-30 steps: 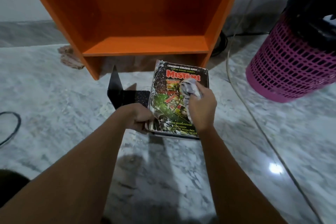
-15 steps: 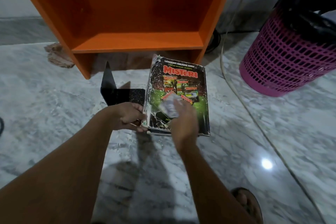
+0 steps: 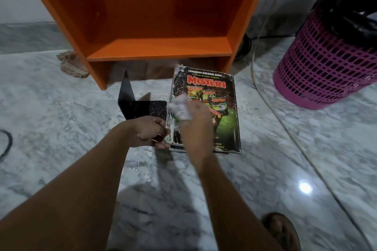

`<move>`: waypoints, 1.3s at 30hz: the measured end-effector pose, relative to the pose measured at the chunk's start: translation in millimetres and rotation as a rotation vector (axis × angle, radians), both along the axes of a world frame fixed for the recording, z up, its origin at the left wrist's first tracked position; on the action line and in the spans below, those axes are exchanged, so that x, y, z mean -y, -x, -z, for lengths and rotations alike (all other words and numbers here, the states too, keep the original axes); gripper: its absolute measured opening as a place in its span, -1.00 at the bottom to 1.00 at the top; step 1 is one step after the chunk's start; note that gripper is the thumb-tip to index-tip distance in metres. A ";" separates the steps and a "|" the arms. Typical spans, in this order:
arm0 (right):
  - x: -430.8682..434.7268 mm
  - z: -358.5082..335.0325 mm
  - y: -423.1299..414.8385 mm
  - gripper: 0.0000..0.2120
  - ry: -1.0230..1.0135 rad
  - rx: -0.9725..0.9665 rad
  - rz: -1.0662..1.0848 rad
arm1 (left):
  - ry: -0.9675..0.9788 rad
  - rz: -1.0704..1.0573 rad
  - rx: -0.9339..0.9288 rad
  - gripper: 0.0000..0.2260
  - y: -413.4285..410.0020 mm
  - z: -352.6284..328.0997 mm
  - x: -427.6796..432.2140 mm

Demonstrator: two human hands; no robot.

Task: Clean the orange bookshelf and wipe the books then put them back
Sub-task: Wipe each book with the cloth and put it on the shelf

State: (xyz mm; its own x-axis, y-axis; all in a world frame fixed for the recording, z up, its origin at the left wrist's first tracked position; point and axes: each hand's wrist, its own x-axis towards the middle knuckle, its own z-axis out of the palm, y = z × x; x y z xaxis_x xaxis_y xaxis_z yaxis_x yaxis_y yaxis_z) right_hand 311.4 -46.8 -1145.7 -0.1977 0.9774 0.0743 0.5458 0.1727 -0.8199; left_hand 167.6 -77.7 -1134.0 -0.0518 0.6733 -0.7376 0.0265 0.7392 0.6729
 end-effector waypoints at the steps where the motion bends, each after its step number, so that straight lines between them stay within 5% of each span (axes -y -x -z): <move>1: 14.7 3.9 7.6 -0.40 -0.040 0.078 -0.116 | -0.012 0.014 -0.014 -0.91 0.2 0.2 1.2; 3: 25.7 17.5 4.5 -0.39 -0.108 0.163 -0.177 | -0.030 0.019 -0.017 -0.84 -0.2 1.9 4.4; 7: -18.2 25.6 -27.1 -0.42 0.028 0.207 0.109 | -0.015 -0.031 0.009 -0.92 0.8 4.4 8.8; 10: -56.2 17.7 -61.6 -0.62 0.151 -0.007 0.418 | -0.007 -0.031 0.028 -0.90 2.2 4.9 9.0; 13: -70.5 11.5 -92.0 -0.57 0.144 -0.037 0.584 | 0.037 0.009 0.023 -0.88 4.3 3.5 8.0; 16: -71.2 1.6 -71.8 -0.51 0.036 -0.090 0.516 | 0.021 -0.003 -0.009 -0.85 7.3 2.7 2.6; 19: -60.2 -3.0 -19.1 -0.44 0.017 -0.124 0.176 | -0.032 -0.105 -0.064 -0.91 7.3 6.6 -2.1; 25: -14.7 15.4 34.4 -0.38 -0.086 0.189 -0.230 | -0.079 -0.146 -0.105 -0.87 2.5 13.5 0.4; 39: -128.5 20.0 -54.2 -0.48 -0.048 0.079 0.418 | -0.048 -0.115 -0.126 -0.84 6.9 17.5 -1.4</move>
State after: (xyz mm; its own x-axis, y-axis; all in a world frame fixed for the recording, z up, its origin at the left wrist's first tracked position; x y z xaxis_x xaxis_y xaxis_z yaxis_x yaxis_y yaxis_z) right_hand 365.5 81.7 -1165.8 0.2075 0.9706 0.1222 0.6381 -0.0396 -0.7689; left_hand 160.7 -76.4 -1151.5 -0.2207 0.6917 -0.6877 0.0294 0.7095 0.7041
